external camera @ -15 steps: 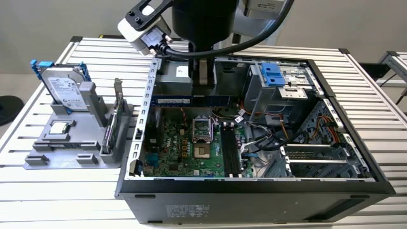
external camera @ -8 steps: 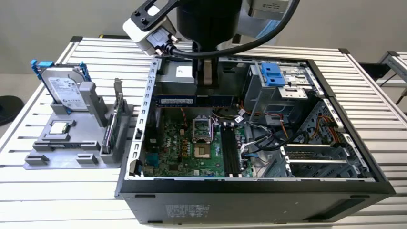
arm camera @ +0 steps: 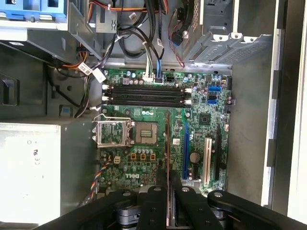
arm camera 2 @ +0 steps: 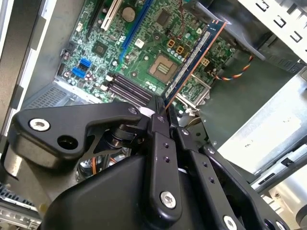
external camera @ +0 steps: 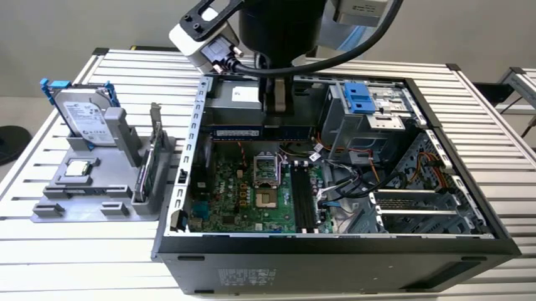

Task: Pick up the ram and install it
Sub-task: 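Pick up the ram and move it above insertion slot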

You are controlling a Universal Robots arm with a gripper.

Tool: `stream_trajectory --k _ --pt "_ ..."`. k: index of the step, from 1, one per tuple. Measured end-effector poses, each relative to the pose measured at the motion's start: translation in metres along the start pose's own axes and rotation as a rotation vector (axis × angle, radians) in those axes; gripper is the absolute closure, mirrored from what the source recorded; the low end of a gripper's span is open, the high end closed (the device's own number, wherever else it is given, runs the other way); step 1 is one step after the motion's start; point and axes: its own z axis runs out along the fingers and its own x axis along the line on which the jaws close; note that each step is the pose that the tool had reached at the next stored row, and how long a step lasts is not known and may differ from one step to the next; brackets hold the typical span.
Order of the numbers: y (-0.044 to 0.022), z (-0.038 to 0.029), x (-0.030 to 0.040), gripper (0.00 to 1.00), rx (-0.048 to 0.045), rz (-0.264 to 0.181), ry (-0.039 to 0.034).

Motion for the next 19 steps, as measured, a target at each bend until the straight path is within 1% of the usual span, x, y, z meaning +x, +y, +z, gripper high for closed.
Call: stream_trajectory --k 6,13,19 --pt "0.0045 0.0 0.0 1.0 0.0001 0.0 -0.0001" --pt "0.0123 0.0002 -0.0001 1.0 0.0 0.0 0.0" --pt "0.0167 0.0002 -0.0001 1.0 0.0004 0.009 -0.0001"
